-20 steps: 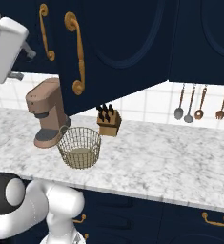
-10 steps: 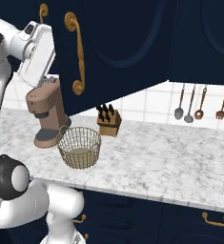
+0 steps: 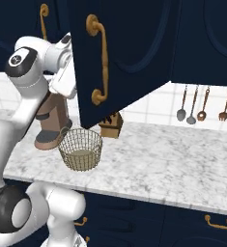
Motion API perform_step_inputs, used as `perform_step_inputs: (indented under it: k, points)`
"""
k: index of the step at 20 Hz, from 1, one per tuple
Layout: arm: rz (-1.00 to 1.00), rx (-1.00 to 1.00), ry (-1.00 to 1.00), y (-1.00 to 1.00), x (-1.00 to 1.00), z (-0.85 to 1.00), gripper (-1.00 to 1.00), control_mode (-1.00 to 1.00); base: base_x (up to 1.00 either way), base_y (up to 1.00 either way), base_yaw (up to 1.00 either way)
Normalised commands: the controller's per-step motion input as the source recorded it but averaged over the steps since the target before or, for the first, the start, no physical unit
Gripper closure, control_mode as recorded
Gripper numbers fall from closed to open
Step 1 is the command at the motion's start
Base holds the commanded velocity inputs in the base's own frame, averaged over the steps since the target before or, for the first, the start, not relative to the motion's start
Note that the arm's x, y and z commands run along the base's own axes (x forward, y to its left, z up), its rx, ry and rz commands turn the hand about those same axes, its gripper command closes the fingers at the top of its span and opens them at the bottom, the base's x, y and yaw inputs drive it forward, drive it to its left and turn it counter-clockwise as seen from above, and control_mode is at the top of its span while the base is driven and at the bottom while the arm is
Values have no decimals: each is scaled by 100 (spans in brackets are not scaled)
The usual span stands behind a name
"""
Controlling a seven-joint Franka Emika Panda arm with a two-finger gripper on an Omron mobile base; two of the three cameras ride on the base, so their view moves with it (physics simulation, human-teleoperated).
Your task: Open the cabinet, pick up the bread from the cabinet and place it in the basket. Then move the basket to the dining counter.
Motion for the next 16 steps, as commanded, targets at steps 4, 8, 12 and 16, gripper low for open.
perform_step_inputs:
  k: [4, 8, 12, 16]
  points:
    - [11, 15, 3, -100, -12, -6, -100, -100, 0, 0, 0]
    - [11, 25, 2, -100, 10, -1, -100, -100, 0, 0, 0]
    - [5, 17, 0, -96, 11, -4, -100, -100, 0, 0, 0]
    - [1, 4, 0, -83, 20, -12, -100, -100, 0, 0, 0]
